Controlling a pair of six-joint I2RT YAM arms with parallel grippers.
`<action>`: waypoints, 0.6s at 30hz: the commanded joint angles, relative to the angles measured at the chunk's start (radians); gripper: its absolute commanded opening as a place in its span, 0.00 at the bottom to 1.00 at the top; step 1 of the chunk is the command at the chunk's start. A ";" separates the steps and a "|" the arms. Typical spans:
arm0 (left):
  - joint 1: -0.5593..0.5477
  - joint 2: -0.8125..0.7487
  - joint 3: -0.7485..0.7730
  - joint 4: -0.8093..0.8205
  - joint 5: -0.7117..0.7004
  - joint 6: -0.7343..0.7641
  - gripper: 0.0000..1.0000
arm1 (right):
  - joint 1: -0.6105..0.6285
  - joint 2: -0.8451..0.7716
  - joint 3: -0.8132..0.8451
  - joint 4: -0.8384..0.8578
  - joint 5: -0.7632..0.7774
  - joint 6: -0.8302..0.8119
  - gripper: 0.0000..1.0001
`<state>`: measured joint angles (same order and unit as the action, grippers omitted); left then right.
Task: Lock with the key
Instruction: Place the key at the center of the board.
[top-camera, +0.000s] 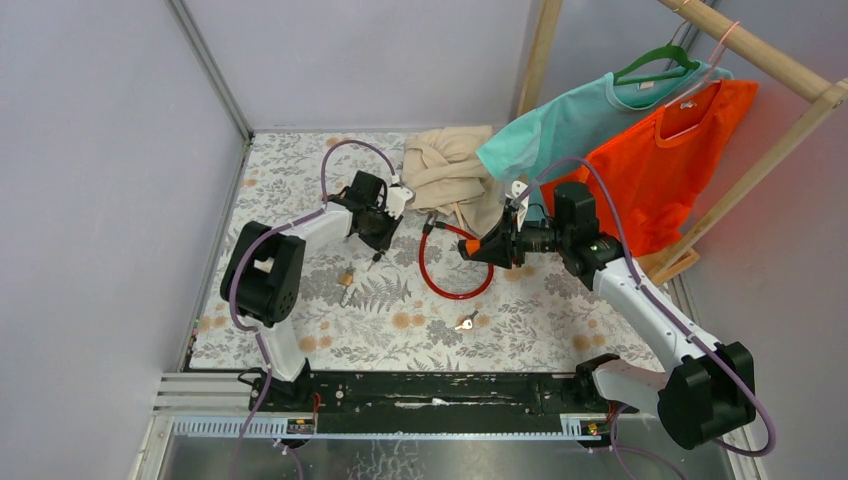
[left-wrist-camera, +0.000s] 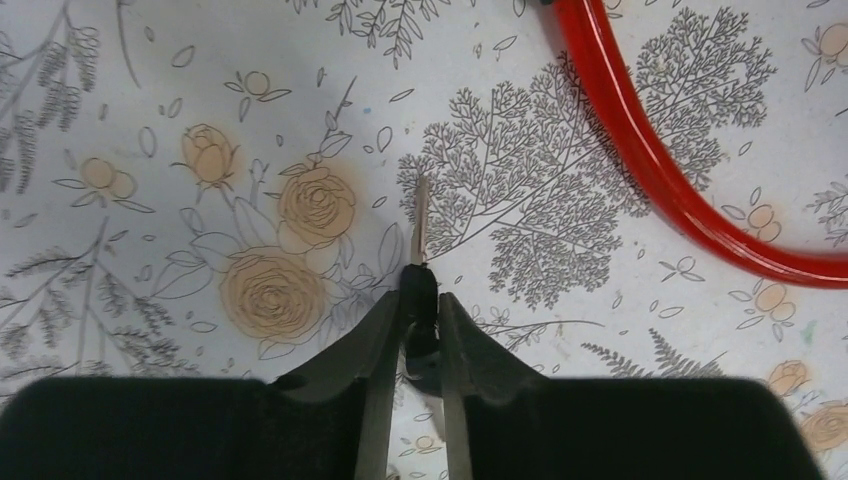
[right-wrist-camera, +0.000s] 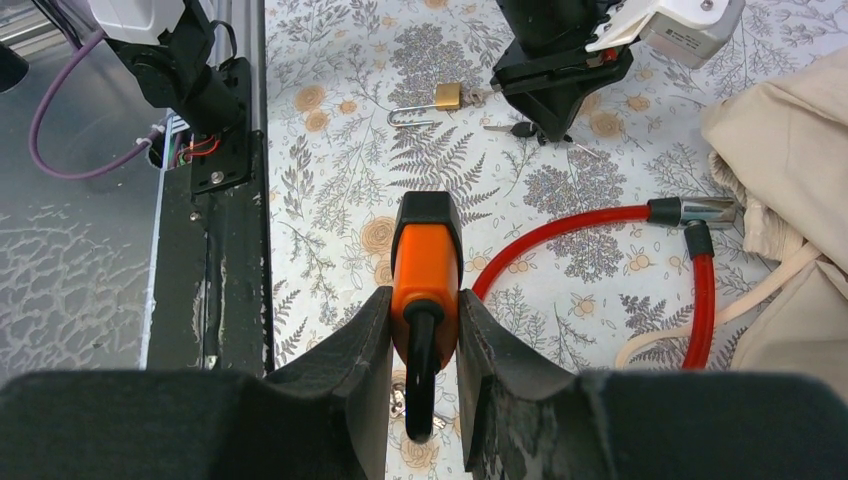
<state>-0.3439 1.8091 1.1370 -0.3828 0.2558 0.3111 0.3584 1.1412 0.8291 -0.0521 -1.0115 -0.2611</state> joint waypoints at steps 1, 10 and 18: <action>0.008 0.018 0.023 0.046 0.041 -0.035 0.31 | -0.005 -0.017 -0.001 0.097 -0.007 0.036 0.00; 0.061 -0.104 -0.024 0.088 0.083 -0.066 0.61 | 0.011 0.018 -0.021 0.143 0.028 0.067 0.00; 0.194 -0.273 -0.082 0.170 0.034 -0.065 0.85 | 0.187 0.122 -0.002 0.143 0.165 0.050 0.00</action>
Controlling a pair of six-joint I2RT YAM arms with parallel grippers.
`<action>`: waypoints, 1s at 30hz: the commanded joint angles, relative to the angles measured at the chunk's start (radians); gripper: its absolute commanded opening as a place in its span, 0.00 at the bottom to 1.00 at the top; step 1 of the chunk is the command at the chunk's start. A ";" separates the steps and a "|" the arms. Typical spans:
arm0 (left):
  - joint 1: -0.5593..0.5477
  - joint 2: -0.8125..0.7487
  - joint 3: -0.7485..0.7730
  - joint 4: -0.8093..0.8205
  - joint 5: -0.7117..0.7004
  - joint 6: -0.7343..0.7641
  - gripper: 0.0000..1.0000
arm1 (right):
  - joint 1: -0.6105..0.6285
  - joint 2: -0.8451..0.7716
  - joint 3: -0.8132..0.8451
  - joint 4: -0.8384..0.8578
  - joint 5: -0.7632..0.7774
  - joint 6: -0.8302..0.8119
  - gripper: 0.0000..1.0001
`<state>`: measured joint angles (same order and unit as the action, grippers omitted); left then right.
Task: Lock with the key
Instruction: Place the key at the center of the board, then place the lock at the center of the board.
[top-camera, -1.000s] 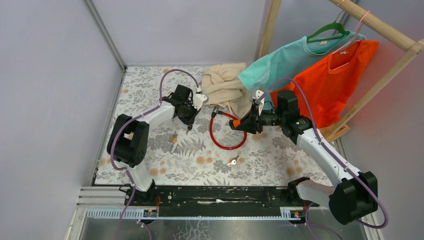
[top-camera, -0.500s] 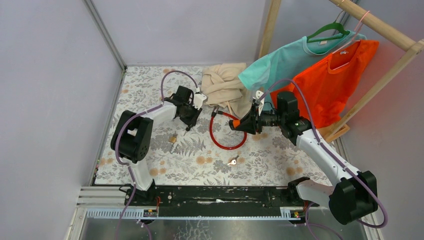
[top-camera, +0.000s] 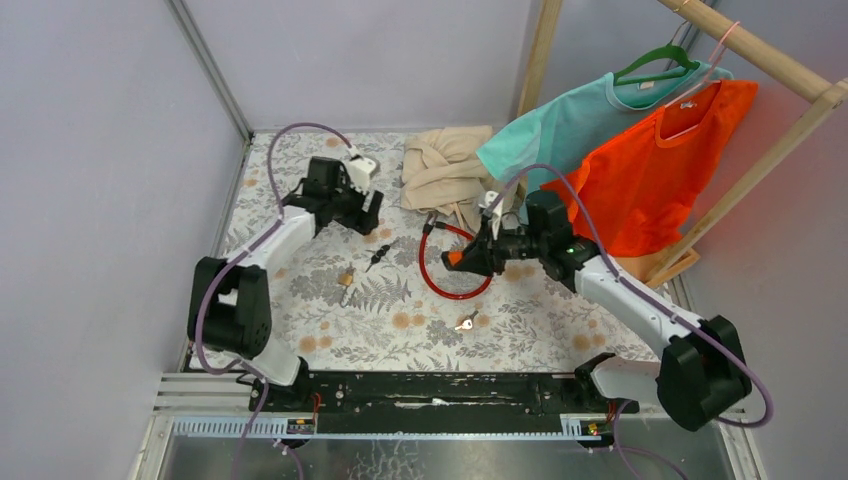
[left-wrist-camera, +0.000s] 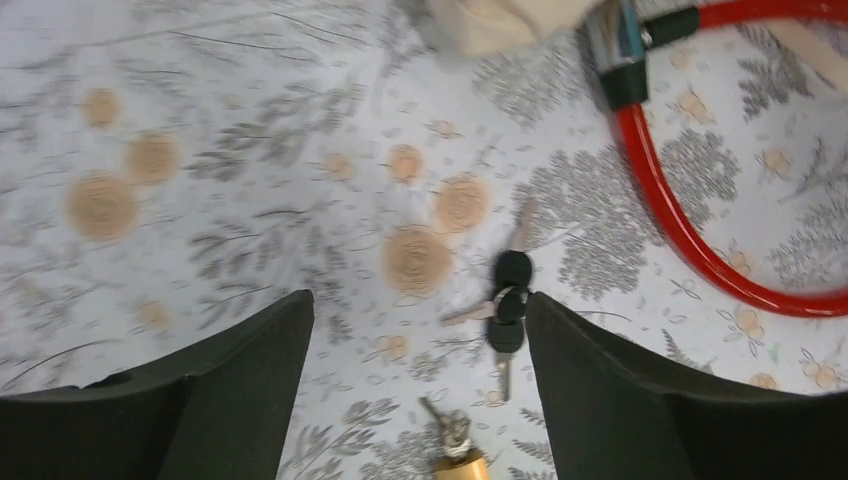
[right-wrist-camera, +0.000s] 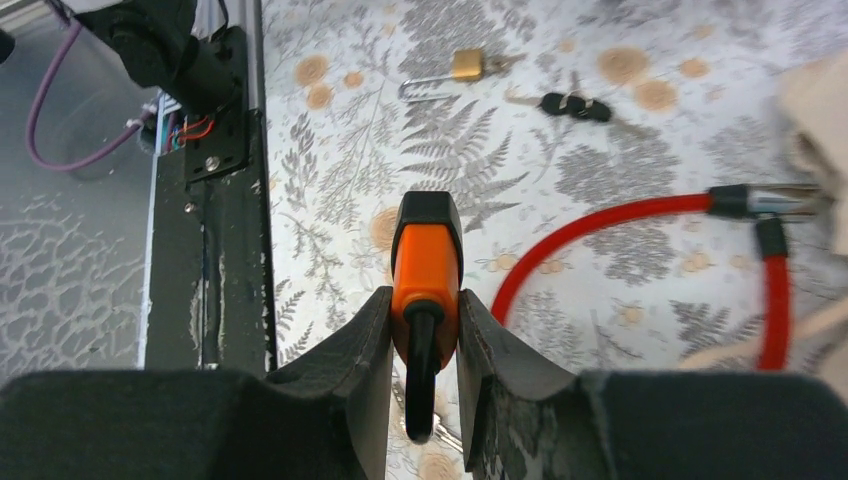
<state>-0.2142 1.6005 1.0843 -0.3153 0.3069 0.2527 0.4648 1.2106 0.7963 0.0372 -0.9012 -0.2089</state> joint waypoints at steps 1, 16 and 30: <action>0.084 -0.083 -0.039 0.118 -0.024 -0.009 0.86 | 0.100 0.078 0.044 0.043 0.061 -0.006 0.00; 0.292 -0.373 -0.218 0.342 -0.084 -0.089 1.00 | 0.414 0.532 0.347 -0.115 0.193 0.004 0.01; 0.320 -0.427 -0.194 0.216 -0.087 -0.046 1.00 | 0.451 0.886 0.631 -0.197 0.161 0.121 0.07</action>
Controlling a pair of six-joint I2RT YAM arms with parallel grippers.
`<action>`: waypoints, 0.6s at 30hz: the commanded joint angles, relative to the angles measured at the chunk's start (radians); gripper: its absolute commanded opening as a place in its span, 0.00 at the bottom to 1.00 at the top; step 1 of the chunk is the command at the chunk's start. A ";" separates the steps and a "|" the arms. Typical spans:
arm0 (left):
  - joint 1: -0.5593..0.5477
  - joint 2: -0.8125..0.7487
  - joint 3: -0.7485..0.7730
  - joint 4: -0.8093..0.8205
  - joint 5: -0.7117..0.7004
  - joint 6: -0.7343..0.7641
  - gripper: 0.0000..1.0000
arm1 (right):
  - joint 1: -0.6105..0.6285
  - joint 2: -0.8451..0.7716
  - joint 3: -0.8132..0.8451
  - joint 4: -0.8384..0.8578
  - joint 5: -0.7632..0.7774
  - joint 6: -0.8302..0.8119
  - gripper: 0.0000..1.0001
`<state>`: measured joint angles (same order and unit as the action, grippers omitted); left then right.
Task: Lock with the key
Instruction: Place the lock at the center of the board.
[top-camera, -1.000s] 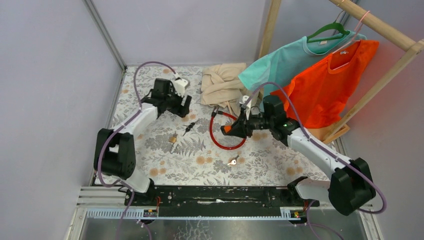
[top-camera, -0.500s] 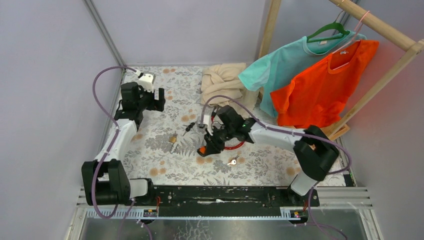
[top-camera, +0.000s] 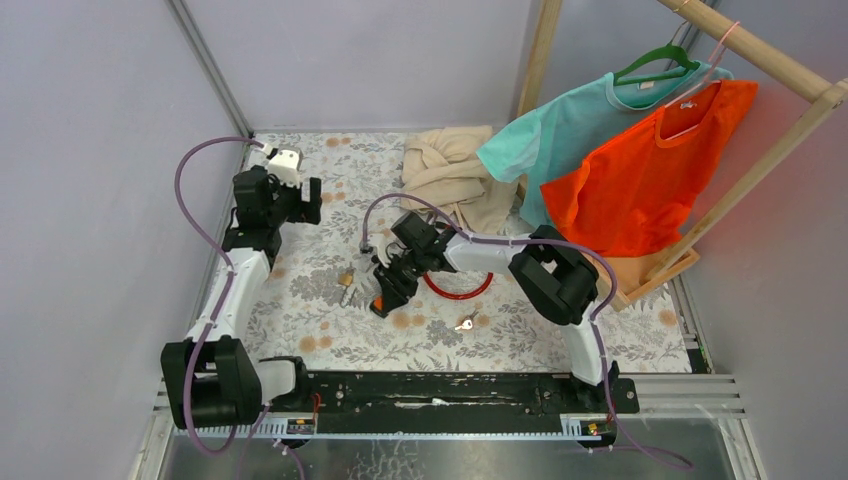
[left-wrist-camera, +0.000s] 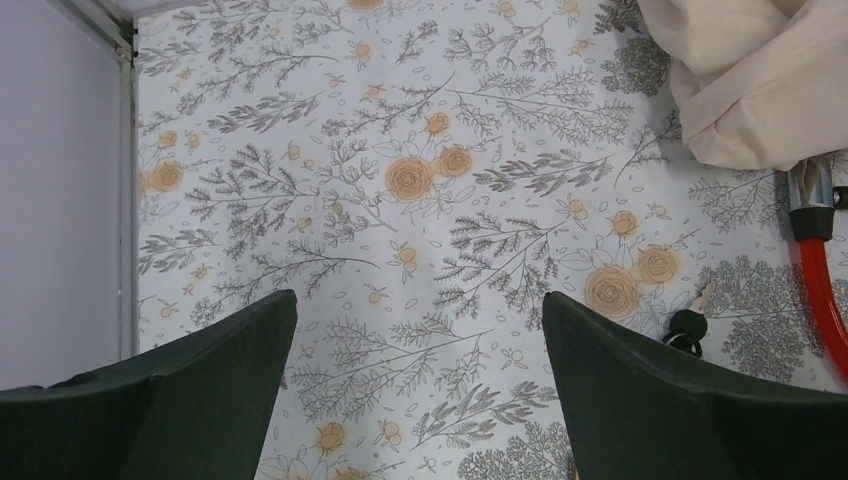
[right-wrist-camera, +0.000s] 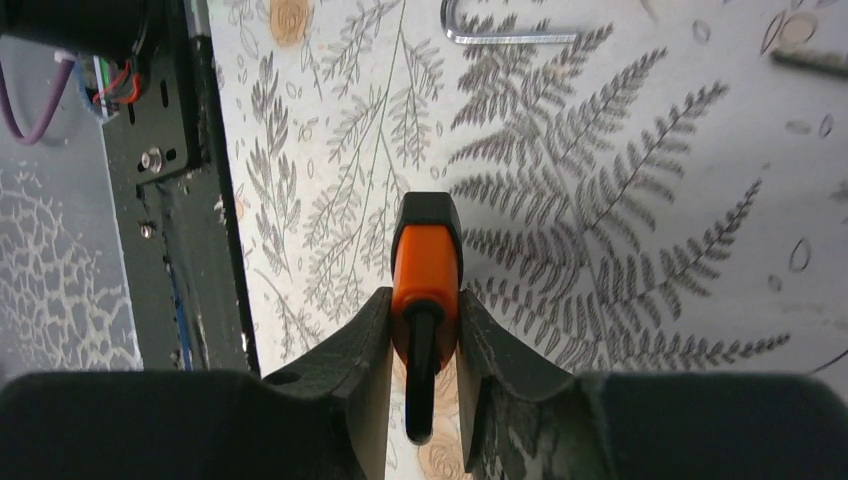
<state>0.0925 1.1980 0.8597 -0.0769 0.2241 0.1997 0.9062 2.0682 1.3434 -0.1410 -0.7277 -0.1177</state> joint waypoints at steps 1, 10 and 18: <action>0.013 -0.029 0.032 -0.033 0.007 0.011 1.00 | 0.010 0.041 0.097 -0.030 -0.015 0.028 0.08; 0.012 -0.057 0.019 -0.173 0.127 0.052 1.00 | 0.005 0.033 0.055 -0.071 -0.017 -0.034 0.27; 0.013 -0.106 -0.055 -0.233 0.211 0.136 1.00 | -0.030 0.028 0.061 -0.079 -0.036 -0.022 0.43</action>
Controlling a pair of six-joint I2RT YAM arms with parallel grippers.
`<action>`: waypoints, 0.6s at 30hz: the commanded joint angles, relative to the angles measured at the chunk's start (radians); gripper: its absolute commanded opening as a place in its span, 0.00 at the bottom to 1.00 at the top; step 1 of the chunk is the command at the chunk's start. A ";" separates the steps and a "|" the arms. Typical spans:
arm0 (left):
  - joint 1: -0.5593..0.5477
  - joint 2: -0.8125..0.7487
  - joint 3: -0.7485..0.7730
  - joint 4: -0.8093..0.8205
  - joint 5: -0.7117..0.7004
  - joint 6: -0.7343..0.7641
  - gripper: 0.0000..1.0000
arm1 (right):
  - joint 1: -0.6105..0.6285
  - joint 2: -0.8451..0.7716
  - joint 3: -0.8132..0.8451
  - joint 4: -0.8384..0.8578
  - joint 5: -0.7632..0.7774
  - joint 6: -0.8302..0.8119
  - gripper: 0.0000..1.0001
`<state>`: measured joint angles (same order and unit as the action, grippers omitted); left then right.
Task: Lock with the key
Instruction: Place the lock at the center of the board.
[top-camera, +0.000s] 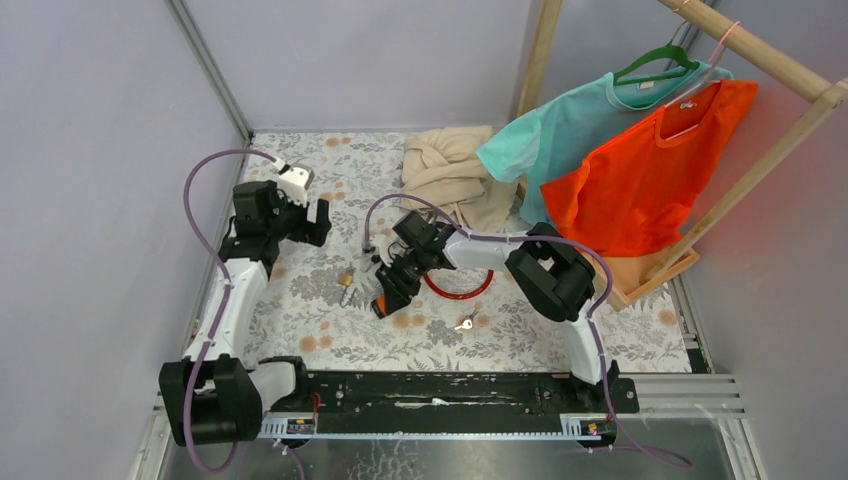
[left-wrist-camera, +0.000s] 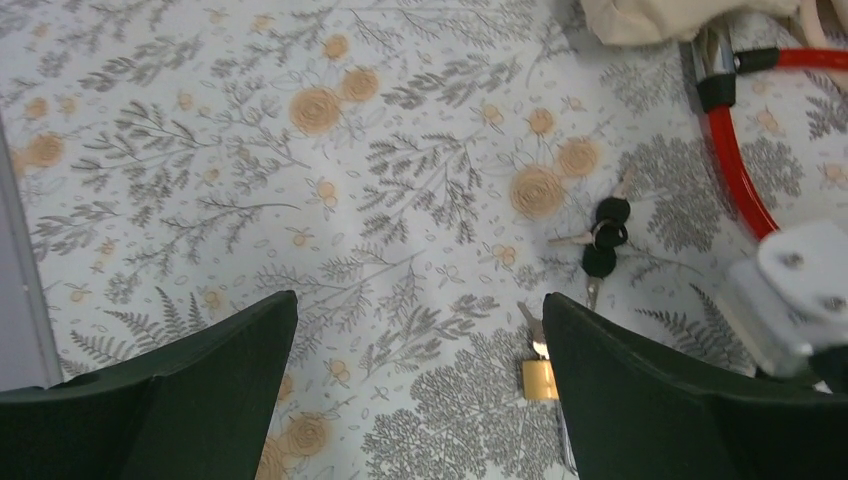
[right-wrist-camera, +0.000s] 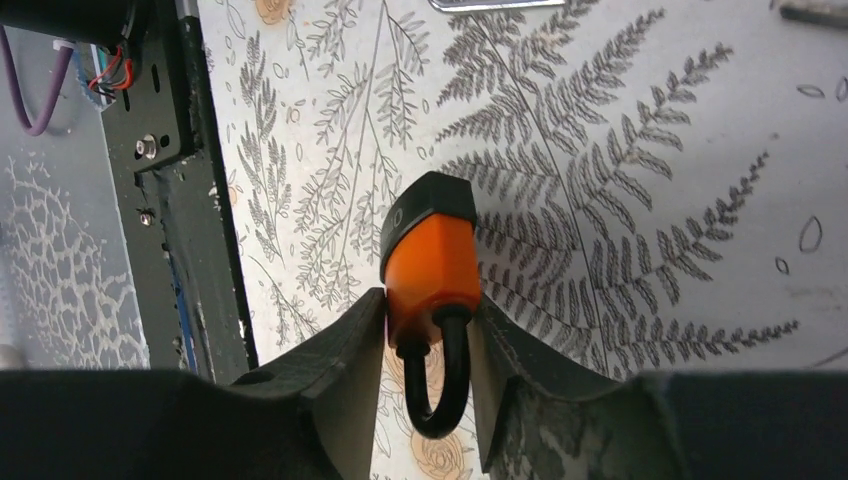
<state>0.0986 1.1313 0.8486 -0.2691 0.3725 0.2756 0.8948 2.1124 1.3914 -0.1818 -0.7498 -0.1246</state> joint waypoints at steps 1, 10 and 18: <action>0.007 -0.050 -0.058 -0.041 0.071 0.069 1.00 | -0.020 -0.012 0.021 -0.046 -0.014 -0.018 0.44; 0.006 -0.104 -0.155 -0.054 0.084 0.112 0.99 | -0.047 -0.013 0.039 -0.073 -0.005 -0.035 0.61; -0.030 -0.047 -0.166 -0.081 0.040 0.132 0.95 | -0.075 -0.072 0.052 -0.114 0.089 -0.098 0.75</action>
<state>0.0902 1.0580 0.6926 -0.3340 0.4381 0.3805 0.8444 2.1075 1.4109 -0.2516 -0.7425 -0.1627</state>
